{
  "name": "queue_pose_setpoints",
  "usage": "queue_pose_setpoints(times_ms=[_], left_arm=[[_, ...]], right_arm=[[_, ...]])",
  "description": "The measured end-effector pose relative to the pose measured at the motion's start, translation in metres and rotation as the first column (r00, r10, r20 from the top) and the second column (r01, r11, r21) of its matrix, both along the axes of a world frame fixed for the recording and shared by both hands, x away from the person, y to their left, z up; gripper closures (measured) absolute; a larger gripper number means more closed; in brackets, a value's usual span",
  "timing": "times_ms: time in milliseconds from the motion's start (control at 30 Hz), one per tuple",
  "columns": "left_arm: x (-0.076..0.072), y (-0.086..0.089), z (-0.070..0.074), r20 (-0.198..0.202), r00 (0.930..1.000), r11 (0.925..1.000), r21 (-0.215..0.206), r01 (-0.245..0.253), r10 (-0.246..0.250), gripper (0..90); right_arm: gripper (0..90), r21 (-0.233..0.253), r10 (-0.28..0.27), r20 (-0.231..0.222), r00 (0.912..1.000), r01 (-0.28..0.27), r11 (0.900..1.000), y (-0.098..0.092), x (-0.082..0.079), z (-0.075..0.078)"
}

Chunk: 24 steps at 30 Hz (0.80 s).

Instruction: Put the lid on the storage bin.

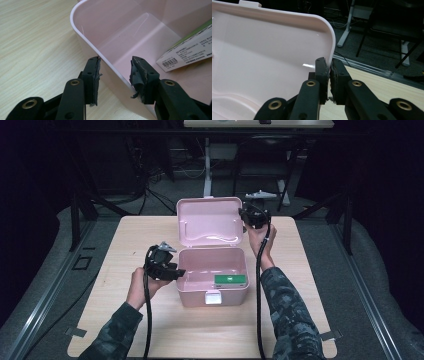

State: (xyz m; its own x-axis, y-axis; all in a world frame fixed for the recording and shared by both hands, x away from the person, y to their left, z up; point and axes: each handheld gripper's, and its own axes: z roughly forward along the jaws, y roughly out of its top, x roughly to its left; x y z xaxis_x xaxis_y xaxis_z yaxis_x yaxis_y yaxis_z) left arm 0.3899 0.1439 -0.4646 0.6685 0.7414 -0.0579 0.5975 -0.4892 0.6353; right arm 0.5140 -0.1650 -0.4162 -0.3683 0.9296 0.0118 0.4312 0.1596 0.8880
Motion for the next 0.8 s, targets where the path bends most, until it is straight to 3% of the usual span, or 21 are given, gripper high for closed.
queue_pose_setpoints(times_ms=[800], left_arm=[[-0.001, -0.001, 0.000, 0.009, 1.0000, 1.0000, 0.006, -0.002, 0.002, 58.8]], right_arm=[[85.8, 0.000, 0.035, 0.080, 0.9962, -0.035, 0.999, -0.005, -0.032, 0.014]])
